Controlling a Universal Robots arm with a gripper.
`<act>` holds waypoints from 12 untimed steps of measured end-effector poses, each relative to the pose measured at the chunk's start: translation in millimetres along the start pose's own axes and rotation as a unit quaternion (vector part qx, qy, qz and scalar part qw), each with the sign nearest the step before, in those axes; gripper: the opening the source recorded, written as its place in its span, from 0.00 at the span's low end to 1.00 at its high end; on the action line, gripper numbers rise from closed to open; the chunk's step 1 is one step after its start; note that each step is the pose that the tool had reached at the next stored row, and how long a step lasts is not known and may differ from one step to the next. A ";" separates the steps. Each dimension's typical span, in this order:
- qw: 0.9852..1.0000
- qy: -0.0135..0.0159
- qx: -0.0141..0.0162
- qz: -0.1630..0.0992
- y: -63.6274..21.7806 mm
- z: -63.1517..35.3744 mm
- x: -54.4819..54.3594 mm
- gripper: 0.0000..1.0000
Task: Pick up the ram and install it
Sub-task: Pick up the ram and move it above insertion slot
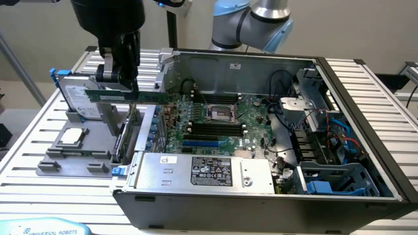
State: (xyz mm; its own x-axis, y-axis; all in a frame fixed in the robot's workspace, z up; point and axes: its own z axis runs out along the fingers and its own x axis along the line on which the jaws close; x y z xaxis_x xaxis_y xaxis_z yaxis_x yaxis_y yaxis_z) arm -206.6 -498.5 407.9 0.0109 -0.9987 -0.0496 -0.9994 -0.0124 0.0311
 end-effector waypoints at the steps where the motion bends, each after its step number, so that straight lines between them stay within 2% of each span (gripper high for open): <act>1: 1.000 0.000 0.000 0.000 -4.6 -0.2 -0.1 0.13; 12: 1.000 0.000 -0.004 0.000 -54.4 -1.4 -5.1 0.13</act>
State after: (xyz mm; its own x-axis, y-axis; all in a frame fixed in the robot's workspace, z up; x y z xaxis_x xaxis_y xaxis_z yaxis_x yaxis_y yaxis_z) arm -152.1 -492.8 408.0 0.0105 -0.9987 -0.0496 -0.9991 -0.0125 0.0397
